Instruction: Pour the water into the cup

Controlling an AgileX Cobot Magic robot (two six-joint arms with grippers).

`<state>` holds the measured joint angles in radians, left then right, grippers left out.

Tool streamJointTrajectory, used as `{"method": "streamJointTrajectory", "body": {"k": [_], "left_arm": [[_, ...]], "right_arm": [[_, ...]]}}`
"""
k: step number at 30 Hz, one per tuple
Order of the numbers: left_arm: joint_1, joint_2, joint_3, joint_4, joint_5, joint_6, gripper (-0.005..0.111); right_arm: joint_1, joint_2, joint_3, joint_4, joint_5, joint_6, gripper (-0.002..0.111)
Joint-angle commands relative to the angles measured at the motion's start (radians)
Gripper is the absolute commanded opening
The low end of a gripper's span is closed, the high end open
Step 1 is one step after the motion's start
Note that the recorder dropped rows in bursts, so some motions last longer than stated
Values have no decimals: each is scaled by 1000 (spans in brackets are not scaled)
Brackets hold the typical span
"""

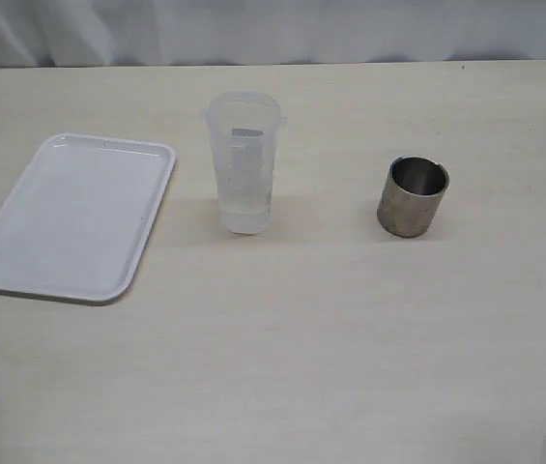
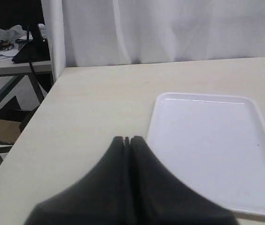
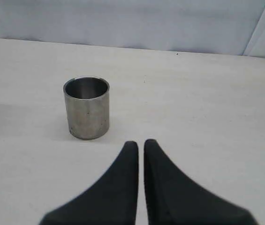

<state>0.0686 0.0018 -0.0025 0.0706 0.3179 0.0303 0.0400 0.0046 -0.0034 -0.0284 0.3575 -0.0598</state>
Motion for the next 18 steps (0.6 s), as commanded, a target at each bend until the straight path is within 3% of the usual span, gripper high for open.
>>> {"method": "streamJointTrajectory", "body": {"k": [1, 3, 8, 16, 18], "left_arm": [[0, -2, 3, 31, -17, -2, 0], [0, -2, 3, 7, -86, -2, 0], [0, -2, 3, -222, -328, -6, 0], [0, -2, 3, -243, -750, -41, 0], [0, -2, 3, -238, -790, -109, 0]], "right_arm": [[-3, -5, 3, 6, -41, 1, 4], [-3, -5, 3, 6, -61, 1, 4], [-3, -5, 3, 6, -173, 1, 4], [-3, -5, 3, 28, -534, 1, 4], [-3, -5, 3, 37, -634, 21, 4]]}}
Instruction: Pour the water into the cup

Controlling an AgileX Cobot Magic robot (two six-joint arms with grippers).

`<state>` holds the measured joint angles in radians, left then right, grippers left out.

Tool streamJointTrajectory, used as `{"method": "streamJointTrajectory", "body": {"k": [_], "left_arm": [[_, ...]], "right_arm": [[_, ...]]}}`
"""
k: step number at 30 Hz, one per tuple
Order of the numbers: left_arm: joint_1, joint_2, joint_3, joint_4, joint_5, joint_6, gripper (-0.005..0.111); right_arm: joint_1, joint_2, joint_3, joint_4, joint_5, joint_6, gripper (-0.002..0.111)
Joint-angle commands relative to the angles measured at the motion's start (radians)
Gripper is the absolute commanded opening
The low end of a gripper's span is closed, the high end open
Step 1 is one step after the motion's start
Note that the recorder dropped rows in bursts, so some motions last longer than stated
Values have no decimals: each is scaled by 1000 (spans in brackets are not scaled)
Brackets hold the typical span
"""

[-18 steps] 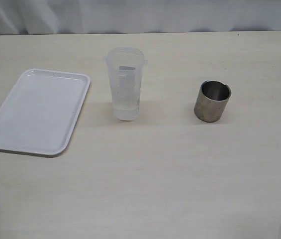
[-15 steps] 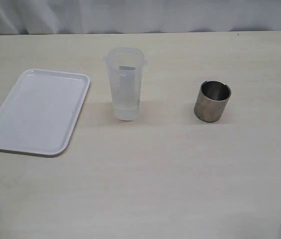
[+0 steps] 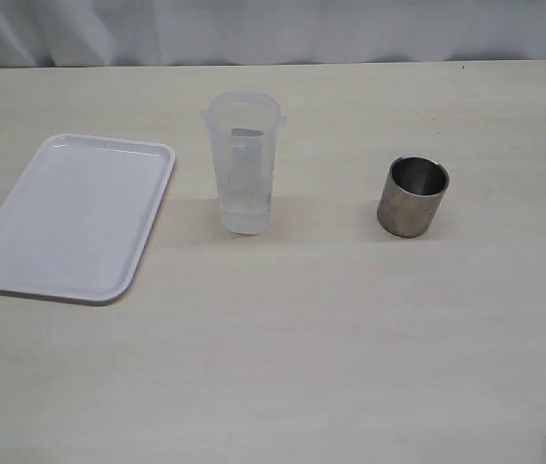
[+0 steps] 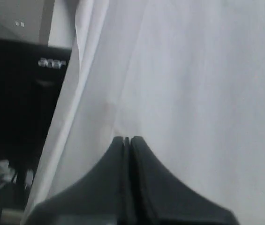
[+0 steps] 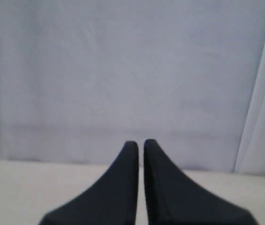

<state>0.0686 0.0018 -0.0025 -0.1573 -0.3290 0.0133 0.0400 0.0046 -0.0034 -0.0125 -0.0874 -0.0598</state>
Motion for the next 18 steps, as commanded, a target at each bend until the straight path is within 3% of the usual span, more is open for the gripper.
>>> {"method": "streamJointTrajectory", "body": {"k": [1, 7, 9, 10, 11, 12, 14, 18], "left_arm": [[0, -2, 3, -10, -143, -124, 0], [0, 71, -75, 94, -122, -191, 0], [0, 185, -120, 238, -145, -281, 12], [0, 268, -138, 356, -203, -374, 30], [0, 302, -142, 406, -232, -409, 40], [0, 387, -143, 500, -329, -461, 70], [0, 507, -143, 602, -446, -470, 104], [0, 768, -143, 733, -653, -490, 105]], "right_arm": [[-3, -5, 3, 23, -240, 60, 4], [-3, -5, 3, 23, -345, 167, 4], [-3, -5, 3, 23, -379, 188, 4], [-3, -5, 3, 23, -400, 200, 6], [-3, -5, 3, 23, -405, 205, 9], [-3, -5, 3, 23, -407, 207, 16], [-3, -5, 3, 23, -407, 207, 26], [-3, -5, 3, 23, -401, 207, 47]]}}
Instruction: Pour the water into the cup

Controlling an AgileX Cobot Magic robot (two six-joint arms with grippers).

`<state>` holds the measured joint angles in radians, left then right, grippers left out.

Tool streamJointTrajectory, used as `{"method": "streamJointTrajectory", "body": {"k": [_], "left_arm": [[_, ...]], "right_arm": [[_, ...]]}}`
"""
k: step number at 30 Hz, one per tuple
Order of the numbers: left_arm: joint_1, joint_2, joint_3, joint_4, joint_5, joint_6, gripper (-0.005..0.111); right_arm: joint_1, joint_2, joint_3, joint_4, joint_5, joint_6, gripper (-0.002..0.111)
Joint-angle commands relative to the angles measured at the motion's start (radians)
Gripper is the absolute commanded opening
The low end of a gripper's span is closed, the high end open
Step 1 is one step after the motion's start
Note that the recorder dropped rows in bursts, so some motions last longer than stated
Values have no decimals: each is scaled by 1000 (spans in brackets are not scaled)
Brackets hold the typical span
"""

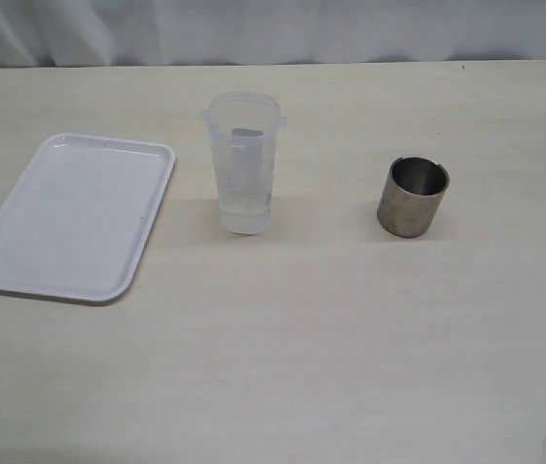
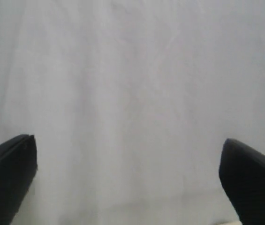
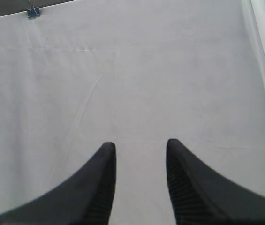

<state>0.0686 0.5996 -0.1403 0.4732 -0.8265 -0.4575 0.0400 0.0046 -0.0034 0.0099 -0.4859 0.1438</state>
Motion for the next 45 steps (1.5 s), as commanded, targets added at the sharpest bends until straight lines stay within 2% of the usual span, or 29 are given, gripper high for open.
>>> {"method": "streamJointTrajectory", "body": {"k": [1, 7, 12, 15, 20, 25, 31, 35, 45], "left_arm": [[0, 241, -5, 141, -203, -19, 105], [0, 701, -82, 433, -395, 41, 105], [0, 902, -182, 546, -395, 78, 105], [-9, 1011, -236, 568, -395, 93, 105], [-142, 1241, -405, 562, -395, 148, 105], [-239, 1411, -565, 555, -395, 146, 105], [-279, 1517, -687, 538, -379, 141, 105], [-302, 1537, -721, 535, -375, 141, 105], [-373, 1539, -789, 501, -261, 139, 105]], "right_arm": [[-3, -5, 3, 1, 0, 3, 50], [-3, -5, 3, 1, 14, 3, 52], [-3, -5, 3, 1, 14, 3, 74], [-3, 22, 3, 1, 14, 3, 77], [-3, 195, 3, 1, -65, -1, 77], [-3, 353, 3, 1, -171, -30, 77], [-3, 469, 3, 1, -232, -30, 77], [-3, 493, 3, 1, -248, -30, 77], [-3, 498, 3, 1, -250, -35, 77]]}}
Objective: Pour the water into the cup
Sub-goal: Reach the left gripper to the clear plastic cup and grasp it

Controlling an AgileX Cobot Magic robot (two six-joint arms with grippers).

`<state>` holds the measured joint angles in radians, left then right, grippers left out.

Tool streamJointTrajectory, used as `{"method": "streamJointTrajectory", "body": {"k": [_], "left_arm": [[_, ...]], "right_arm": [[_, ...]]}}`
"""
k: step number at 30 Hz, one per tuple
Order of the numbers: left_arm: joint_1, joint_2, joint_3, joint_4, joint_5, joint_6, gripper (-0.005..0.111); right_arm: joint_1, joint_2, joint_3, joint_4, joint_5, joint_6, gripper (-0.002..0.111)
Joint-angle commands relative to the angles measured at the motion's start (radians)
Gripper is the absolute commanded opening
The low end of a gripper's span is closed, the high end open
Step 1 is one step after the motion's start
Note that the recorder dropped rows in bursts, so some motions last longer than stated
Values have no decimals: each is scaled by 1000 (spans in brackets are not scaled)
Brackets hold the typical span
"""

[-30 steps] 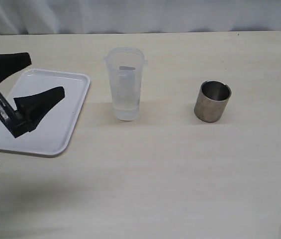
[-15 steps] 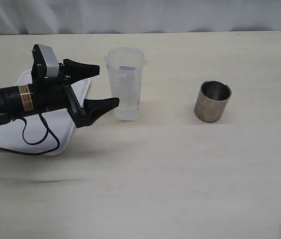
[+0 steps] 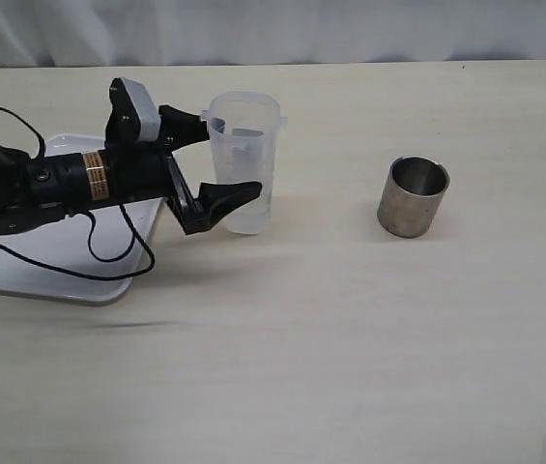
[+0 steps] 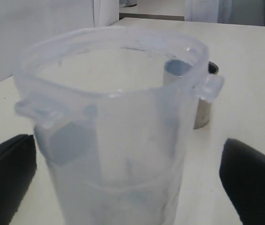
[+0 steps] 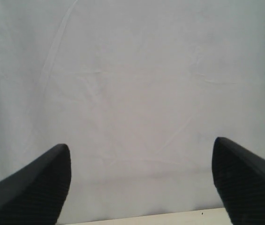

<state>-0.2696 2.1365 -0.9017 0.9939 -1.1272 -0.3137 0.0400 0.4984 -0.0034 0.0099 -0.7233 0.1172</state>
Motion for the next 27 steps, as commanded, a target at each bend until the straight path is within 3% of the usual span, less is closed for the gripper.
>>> {"method": "streamJointTrajectory", "body": {"k": [1, 7, 27], "left_arm": [[-44, 2, -35, -20, 51, -5, 105], [-80, 30, -69, -103, 56, -5, 105], [-80, 91, -71, -211, -30, -5, 105]], "right_arm": [[-3, 4, 3, 1, -12, -8, 77], [-3, 4, 3, 1, -12, -8, 77], [-3, 4, 3, 1, -4, -8, 77]]}}
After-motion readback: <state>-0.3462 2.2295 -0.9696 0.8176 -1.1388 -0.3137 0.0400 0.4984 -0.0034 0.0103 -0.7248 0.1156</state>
